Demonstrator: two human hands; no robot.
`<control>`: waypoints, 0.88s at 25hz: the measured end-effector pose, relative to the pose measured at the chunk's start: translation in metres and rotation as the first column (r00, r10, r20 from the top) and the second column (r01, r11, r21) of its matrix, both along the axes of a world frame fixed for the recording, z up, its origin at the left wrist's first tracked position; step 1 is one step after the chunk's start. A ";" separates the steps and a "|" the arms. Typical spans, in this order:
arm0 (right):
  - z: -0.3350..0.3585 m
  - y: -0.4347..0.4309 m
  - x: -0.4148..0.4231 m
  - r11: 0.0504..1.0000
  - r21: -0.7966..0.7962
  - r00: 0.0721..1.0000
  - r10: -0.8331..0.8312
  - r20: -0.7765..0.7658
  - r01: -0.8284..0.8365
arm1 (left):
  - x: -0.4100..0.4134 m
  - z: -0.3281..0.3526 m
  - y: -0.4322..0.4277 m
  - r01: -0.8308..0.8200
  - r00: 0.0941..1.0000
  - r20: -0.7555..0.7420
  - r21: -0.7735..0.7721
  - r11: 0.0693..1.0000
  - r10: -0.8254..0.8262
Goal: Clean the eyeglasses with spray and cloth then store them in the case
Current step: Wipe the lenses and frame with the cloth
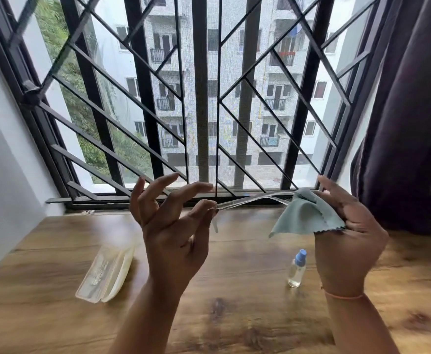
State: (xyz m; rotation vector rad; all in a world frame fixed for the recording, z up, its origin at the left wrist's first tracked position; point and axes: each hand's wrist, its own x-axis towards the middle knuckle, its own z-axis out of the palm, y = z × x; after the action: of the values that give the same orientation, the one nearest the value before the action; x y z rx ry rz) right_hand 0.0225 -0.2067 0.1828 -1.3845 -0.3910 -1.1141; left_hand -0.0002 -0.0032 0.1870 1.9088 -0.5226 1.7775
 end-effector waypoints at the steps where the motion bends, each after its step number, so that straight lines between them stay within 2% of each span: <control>1: 0.002 0.000 -0.001 1.000 0.009 1.000 0.008 -0.011 -0.008 | 0.001 0.000 0.000 0.000 1.000 -0.004 -0.009 1.000 0.000; 6: 0.009 -0.002 -0.005 0.980 0.154 0.983 0.142 -0.118 -0.123 | 0.007 -0.006 0.004 -0.053 0.994 -0.092 0.010 0.999 0.054; 10: 0.012 0.001 -0.009 0.975 0.145 0.969 0.191 -0.157 -0.169 | 0.011 -0.016 0.006 -0.091 0.980 -0.171 0.049 0.995 0.098; 13: 0.015 0.007 -0.015 0.958 0.140 0.947 0.271 -0.171 -0.249 | 0.012 -0.017 0.006 -0.148 0.972 -0.184 -0.001 0.989 0.145; 16: 0.019 0.010 -0.020 0.890 0.217 0.885 0.438 -0.156 -0.402 | 0.008 -0.015 0.006 -0.180 0.978 -0.120 -0.065 0.982 0.171; 19: 0.025 0.008 -0.025 0.781 0.261 0.776 0.613 -0.148 -0.567 | 0.005 -0.014 0.008 -0.170 0.985 -0.040 -0.114 0.979 0.167; 21: 0.026 0.005 -0.025 0.695 0.353 0.697 0.702 -0.147 -0.626 | 0.005 -0.013 0.010 -0.156 0.988 -0.021 -0.138 0.978 0.155; 22: 0.025 0.003 -0.024 0.683 0.384 0.687 0.711 -0.153 -0.621 | 0.005 -0.013 0.010 -0.146 0.989 -0.020 -0.153 0.977 0.145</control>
State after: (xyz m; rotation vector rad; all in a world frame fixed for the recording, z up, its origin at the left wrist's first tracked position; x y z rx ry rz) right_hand -0.0012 -0.2039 0.2075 -0.9661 -0.4443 -0.3156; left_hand 0.0049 0.0067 0.1741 1.8879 -0.2387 1.8414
